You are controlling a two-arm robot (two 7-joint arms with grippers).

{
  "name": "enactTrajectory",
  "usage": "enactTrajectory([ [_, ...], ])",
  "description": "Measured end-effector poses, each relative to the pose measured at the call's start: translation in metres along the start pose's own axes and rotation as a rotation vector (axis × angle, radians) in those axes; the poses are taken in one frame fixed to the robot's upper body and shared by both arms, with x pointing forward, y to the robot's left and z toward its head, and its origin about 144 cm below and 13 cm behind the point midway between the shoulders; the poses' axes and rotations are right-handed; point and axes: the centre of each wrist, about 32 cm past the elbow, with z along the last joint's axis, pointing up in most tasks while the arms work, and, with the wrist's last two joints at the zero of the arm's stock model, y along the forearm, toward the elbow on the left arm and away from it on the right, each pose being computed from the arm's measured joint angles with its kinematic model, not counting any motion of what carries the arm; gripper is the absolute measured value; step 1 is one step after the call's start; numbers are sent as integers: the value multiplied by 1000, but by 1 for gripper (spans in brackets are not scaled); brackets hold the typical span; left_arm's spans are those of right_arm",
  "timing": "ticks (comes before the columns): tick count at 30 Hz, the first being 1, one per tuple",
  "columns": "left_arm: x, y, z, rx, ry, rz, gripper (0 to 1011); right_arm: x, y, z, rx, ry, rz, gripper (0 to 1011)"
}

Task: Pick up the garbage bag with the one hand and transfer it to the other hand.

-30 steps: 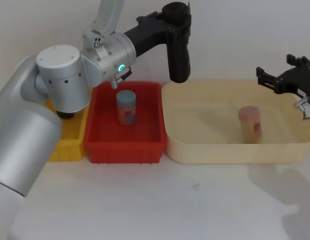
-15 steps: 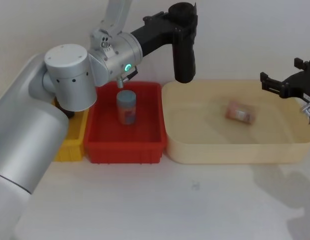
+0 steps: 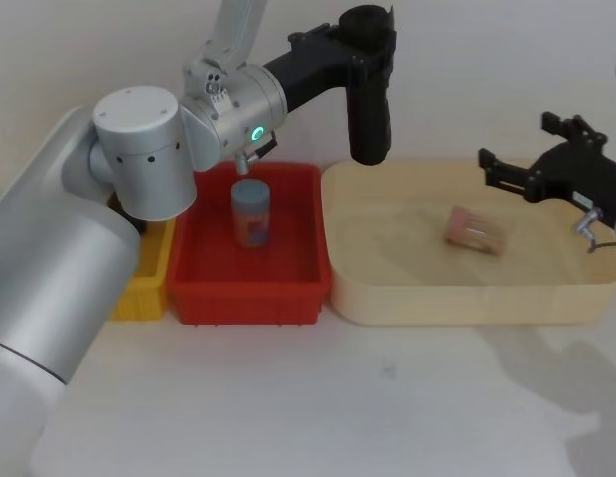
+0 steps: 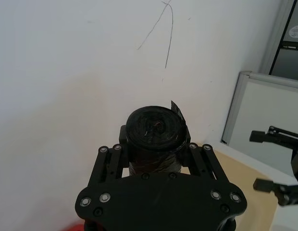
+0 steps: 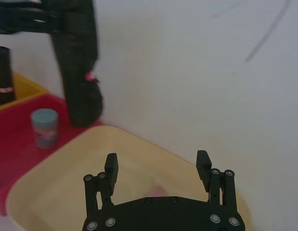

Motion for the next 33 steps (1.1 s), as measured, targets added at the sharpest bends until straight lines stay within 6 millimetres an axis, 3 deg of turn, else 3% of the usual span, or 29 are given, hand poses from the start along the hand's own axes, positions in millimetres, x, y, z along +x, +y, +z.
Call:
enactTrajectory([
  [20, 0, -1, 0, 0, 0, -1, 547, -9, 44, -10, 117, 82, 117, 1000],
  [33, 0, -1, 0, 0, 0, -1, 547, -9, 60, -6, 144, 117, 192, 1000],
])
